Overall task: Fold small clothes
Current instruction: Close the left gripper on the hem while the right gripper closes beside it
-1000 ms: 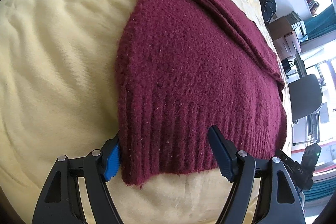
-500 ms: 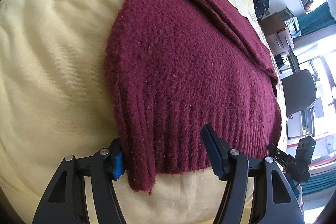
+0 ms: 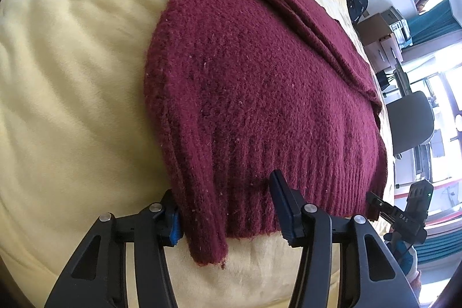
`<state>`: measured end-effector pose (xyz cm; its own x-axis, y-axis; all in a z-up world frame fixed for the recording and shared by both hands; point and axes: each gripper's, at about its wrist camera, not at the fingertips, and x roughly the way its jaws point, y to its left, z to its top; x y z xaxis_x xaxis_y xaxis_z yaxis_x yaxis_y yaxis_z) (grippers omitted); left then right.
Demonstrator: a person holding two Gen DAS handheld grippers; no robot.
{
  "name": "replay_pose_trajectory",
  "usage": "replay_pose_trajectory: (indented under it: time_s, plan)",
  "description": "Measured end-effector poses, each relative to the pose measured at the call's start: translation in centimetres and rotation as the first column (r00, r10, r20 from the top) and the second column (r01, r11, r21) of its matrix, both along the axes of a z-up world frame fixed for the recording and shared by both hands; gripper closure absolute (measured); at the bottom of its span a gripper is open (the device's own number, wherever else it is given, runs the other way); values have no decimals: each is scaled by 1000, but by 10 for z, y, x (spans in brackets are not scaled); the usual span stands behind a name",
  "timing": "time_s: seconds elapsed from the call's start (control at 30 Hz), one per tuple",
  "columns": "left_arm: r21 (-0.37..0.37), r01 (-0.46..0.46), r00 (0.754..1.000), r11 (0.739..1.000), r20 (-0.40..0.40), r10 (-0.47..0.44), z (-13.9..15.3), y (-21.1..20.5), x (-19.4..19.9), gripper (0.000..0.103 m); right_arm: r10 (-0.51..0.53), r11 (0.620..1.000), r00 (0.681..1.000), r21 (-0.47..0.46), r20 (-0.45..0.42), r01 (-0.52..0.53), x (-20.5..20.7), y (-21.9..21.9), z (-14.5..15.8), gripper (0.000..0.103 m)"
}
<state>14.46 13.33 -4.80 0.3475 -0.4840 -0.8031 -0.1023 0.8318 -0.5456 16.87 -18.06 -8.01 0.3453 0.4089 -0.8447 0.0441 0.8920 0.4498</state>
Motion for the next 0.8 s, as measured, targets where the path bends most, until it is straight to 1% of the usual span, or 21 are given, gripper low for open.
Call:
replay_pose_trajectory:
  time_s: [0.3, 0.37, 0.43, 0.6, 0.77, 0.8]
  plan:
    - [-6, 7, 1000, 1000, 4, -7, -1, -1, 2, 57, 7, 1000, 1000, 4, 2, -7, 2, 1, -3, 68]
    - [-9, 7, 1000, 1000, 5, -7, -1, -1, 2, 57, 8, 1000, 1000, 5, 5, -8, 2, 0, -3, 69]
    - [-12, 8, 1000, 1000, 6, -8, -1, -1, 2, 57, 13, 1000, 1000, 3, 9, -13, 2, -1, -3, 73]
    - [-19, 3, 1000, 1000, 7, -2, -2, 3, 2, 69, 24, 999, 1000, 24, 14, -24, 4, -4, -4, 83]
    - [-30, 6, 1000, 1000, 6, -6, -3, 6, 3, 71, 31, 999, 999, 44, 12, -31, 6, -7, -6, 85]
    - [-26, 9, 1000, 1000, 8, -8, -3, 7, 3, 72, 31, 998, 999, 47, 13, -32, 6, -8, -7, 86]
